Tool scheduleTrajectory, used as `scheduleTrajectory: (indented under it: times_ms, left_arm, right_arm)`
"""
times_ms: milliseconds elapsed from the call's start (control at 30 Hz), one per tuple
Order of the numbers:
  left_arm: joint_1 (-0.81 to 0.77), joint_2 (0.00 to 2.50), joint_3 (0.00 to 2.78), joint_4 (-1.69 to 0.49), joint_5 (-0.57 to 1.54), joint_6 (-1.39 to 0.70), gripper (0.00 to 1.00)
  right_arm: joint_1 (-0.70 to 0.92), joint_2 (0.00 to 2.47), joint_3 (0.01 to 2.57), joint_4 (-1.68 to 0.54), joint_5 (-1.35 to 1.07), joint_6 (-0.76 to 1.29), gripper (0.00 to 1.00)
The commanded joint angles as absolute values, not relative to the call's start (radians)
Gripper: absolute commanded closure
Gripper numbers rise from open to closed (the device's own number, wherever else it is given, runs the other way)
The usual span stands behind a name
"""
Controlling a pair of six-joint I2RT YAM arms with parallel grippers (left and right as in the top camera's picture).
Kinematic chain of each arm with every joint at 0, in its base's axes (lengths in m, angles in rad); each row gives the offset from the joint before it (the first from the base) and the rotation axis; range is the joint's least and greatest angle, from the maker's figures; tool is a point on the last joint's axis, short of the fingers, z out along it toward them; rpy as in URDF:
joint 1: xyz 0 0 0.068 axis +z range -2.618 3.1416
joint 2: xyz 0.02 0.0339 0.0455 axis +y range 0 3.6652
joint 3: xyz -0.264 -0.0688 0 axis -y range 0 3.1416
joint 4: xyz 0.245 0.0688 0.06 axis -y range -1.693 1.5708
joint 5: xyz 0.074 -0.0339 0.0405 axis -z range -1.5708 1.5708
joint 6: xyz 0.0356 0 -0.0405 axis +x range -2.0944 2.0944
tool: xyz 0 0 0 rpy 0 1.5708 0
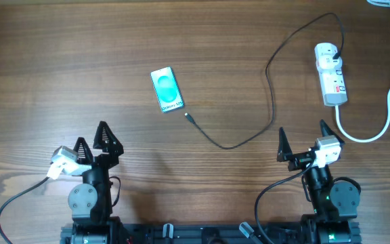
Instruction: Plug charger to phone and switch on socket
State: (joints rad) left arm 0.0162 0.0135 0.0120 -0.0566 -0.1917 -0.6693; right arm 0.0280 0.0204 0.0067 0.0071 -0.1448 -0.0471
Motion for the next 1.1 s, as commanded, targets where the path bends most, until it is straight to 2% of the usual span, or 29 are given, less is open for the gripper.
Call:
scheduleTrajectory:
  times_ms: [0,733,933,1000,1067]
  left_arm:
    - [0.025,0.005,0.006,-0.057,-0.184,-0.651,0.0]
    - [0.025,0.005,0.006,-0.056,-0.184,-0.651,0.0]
    - [0.025,0.005,0.021,0.093,-0.204,-0.651,0.0]
    - [0.025,0.006,0.091,0.034,-0.179,-0.651,0.0]
    - [0.025,0.018,0.205,-0.126,-0.147,-0.65,0.0]
  right_arm:
    - [0.024,0.014,0.005,0.009,-0.13,-0.046,0.0]
    - [0.024,0.014,0.005,0.009,-0.13,-0.046,0.0]
    - [0.024,0.014,0.005,0.009,-0.13,-0.046,0.0]
    - [0.024,0.014,0.005,0.009,-0.131,-0.046,0.0]
    - [0.024,0.014,0.005,0.009,-0.131,-0.046,0.0]
